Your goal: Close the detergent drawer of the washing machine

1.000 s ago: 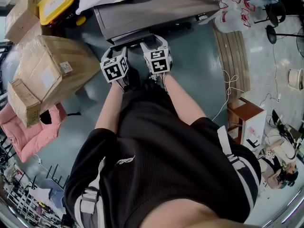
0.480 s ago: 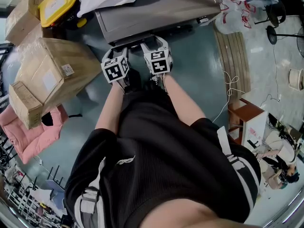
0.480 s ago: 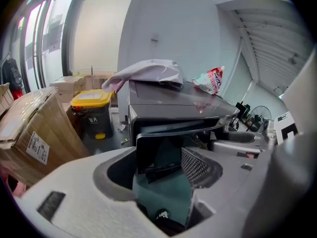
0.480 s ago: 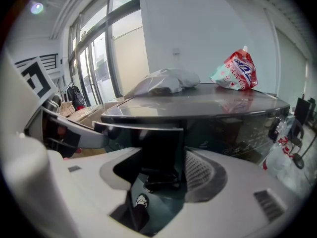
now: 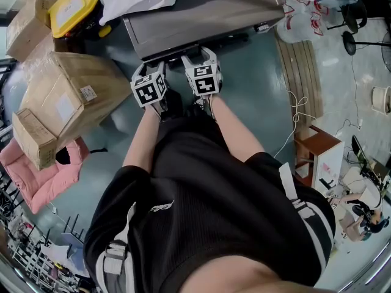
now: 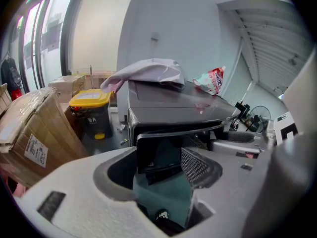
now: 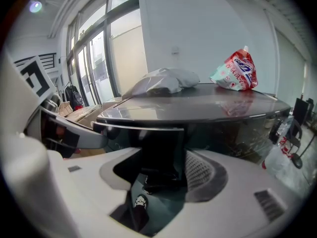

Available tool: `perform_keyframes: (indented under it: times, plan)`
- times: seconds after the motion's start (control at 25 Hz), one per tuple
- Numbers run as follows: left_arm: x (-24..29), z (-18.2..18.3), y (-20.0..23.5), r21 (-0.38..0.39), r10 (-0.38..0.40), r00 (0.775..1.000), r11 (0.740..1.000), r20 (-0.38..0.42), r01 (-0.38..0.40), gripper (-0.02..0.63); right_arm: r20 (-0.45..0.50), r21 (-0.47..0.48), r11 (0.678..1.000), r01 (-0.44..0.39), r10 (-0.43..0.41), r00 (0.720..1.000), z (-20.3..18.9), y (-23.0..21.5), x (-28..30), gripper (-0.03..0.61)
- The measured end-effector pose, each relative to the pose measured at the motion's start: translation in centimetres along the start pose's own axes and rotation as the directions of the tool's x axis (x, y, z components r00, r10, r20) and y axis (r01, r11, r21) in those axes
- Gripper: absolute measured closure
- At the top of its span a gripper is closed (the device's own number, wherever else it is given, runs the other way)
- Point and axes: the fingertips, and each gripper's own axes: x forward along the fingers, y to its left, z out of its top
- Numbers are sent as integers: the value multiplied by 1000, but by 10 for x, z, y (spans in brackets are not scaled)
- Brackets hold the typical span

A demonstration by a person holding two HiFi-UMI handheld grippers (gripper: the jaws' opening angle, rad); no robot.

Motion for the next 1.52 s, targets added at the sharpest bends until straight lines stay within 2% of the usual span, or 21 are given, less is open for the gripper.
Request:
perform_keyframes:
  times: [0.64, 0.8, 0.92, 1.12, 1.52]
  plan:
    - [2, 2, 2, 36, -2, 1000, 999, -13, 3, 331, 1, 12, 1000, 4, -4, 1000, 0, 1, 2, 330]
    - [0, 3, 1, 28, 3, 1000, 1000, 4, -3, 331, 6, 12, 999, 38, -38, 999, -3, -4, 1, 330]
    - [-4, 4, 0, 8, 3, 1000, 1000, 29, -4, 337, 31, 43, 998, 48, -50, 998, 2, -2, -2, 306]
    - [-8, 7, 0, -100, -4, 999, 995, 53, 9, 336, 17, 44, 997, 66, -67, 998, -2, -3, -2, 305]
    - [-8, 7, 1, -102, 4, 999, 995, 47, 1, 330, 4, 53, 997, 63, -64, 998, 1, -1, -2, 302]
